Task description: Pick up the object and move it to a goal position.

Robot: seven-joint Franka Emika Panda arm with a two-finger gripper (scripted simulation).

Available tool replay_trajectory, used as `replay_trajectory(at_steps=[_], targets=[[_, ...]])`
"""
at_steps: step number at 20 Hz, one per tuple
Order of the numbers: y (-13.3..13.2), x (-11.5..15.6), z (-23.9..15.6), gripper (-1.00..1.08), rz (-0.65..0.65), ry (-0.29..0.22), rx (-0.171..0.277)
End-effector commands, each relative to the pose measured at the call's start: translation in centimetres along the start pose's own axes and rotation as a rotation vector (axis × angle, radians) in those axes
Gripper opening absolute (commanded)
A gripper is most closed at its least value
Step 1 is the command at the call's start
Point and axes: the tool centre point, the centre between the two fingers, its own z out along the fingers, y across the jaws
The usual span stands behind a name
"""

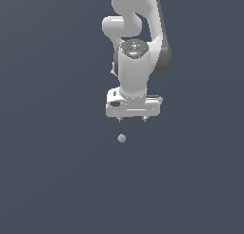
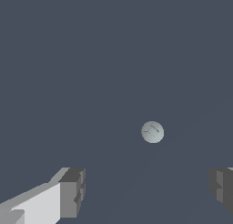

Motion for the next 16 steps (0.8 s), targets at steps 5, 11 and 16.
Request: replay_trajectory(at_steps=[5, 11, 16], targets=[[1.1, 0.2, 2.7, 1.0, 0.116, -0.009, -0.006], [2.6, 0.3, 6.5, 1.0, 0.276, -0.019, -0.021], [3.8, 0.2, 9.0, 1.0, 0.384, -0.024, -0.037]])
